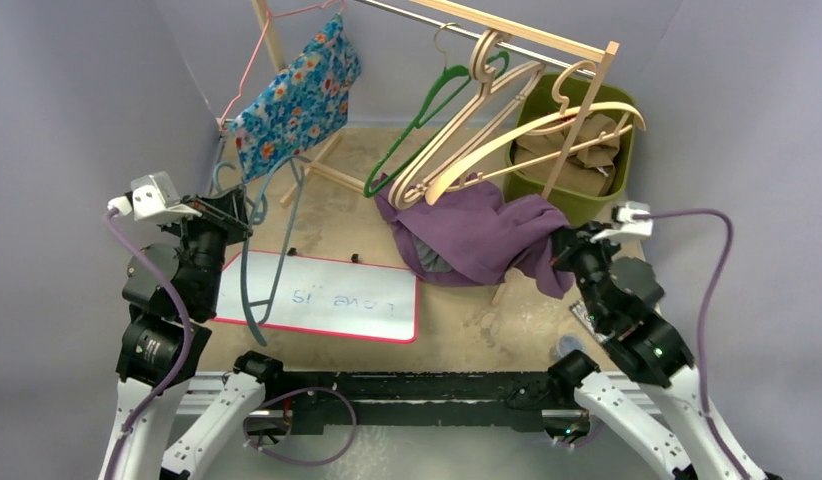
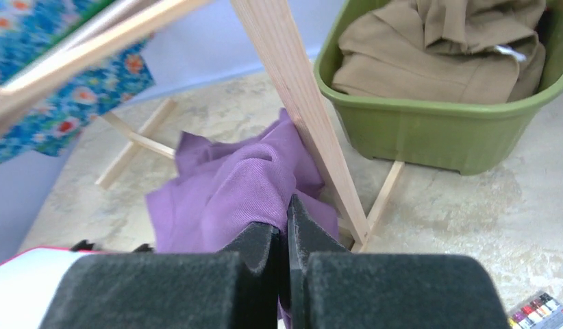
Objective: Remove the skirt from the hanger
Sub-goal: Adjust the skirt at the center of the board.
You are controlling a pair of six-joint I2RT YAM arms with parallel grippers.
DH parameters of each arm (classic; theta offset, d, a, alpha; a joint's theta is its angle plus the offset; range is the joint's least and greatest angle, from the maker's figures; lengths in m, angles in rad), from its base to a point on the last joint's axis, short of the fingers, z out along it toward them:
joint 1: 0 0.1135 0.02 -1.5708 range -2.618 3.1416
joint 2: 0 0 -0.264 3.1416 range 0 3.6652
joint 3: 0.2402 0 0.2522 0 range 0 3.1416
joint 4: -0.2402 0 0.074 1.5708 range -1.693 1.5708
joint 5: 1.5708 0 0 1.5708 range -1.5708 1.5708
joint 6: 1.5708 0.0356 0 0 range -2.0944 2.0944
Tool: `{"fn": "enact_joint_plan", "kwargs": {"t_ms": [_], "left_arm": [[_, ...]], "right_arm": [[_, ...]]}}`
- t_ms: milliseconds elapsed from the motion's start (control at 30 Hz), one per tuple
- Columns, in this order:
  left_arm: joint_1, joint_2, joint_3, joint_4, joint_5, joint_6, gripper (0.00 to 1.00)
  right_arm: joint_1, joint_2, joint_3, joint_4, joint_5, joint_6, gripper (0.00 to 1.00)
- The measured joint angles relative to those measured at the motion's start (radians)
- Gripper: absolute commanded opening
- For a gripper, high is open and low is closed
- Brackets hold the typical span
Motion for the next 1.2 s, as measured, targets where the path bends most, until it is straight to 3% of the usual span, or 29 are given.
{"fn": "enact_joint_plan", "kwargs": {"t_ms": [300,533,900,1167,1200], "left_arm": [[0.0,-0.027,-0.118,0.068,-0.151,0.104,0.0],[0.0,-0.042,-0.224,0.142,-0.205,0.168,0.0],[0.0,-0.086,-0.329,0.182,-0.259,0.214,0.0],[0.0,-0.13,-0.353,0.204,-0.259,0.217,0.0],[0.0,-0.13,-0.353,0.206,-0.259,0.217,0.0]], "right_arm": [[-0.008,-0.203,0.214,-0.19,-0.18,-0.025,0.0],[-0.012,-0.158,0.259,-0.177,-0.297,-0.031,0.0],[-0.011,0.185,-0.071,0.139,-0.354,0.053,0.0],[-0.01,0.385,-0.285,0.389,-0.52,0.184,0.0],[-0.01,0.425,-0.283,0.392,-0.533,0.187,0.04]]}}
